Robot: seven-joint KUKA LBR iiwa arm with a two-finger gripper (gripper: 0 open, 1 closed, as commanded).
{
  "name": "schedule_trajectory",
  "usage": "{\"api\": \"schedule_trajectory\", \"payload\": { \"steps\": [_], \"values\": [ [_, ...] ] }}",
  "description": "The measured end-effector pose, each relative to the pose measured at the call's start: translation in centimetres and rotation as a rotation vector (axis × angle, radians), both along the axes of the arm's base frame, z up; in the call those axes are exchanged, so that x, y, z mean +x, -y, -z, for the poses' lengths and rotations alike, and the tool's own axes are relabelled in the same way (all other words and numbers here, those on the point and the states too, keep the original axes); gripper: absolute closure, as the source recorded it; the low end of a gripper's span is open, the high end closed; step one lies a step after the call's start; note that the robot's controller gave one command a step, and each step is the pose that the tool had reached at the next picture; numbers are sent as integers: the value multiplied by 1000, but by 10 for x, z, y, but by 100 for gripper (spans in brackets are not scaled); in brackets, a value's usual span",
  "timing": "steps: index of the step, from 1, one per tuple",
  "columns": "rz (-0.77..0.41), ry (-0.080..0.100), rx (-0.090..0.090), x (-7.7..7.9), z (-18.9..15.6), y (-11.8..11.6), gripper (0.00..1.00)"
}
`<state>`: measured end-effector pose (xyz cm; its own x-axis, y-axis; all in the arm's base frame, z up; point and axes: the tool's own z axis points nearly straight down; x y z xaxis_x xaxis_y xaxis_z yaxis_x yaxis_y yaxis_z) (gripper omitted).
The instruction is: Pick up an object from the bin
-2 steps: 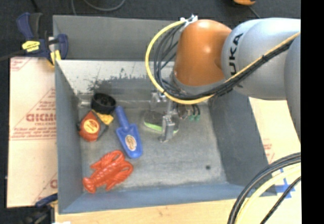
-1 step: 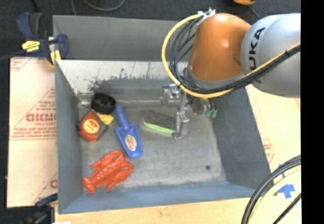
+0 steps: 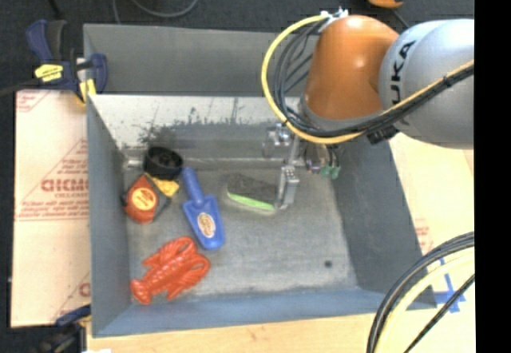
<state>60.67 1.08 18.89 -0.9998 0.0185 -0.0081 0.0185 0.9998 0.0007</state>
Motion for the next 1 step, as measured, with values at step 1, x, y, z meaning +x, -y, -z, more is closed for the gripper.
{"api": "schedule_trajectory", "payload": {
  "steps": [1],
  "values": [
    [-132, 0, -2, 10, 37, 24, 0]
  ]
}}
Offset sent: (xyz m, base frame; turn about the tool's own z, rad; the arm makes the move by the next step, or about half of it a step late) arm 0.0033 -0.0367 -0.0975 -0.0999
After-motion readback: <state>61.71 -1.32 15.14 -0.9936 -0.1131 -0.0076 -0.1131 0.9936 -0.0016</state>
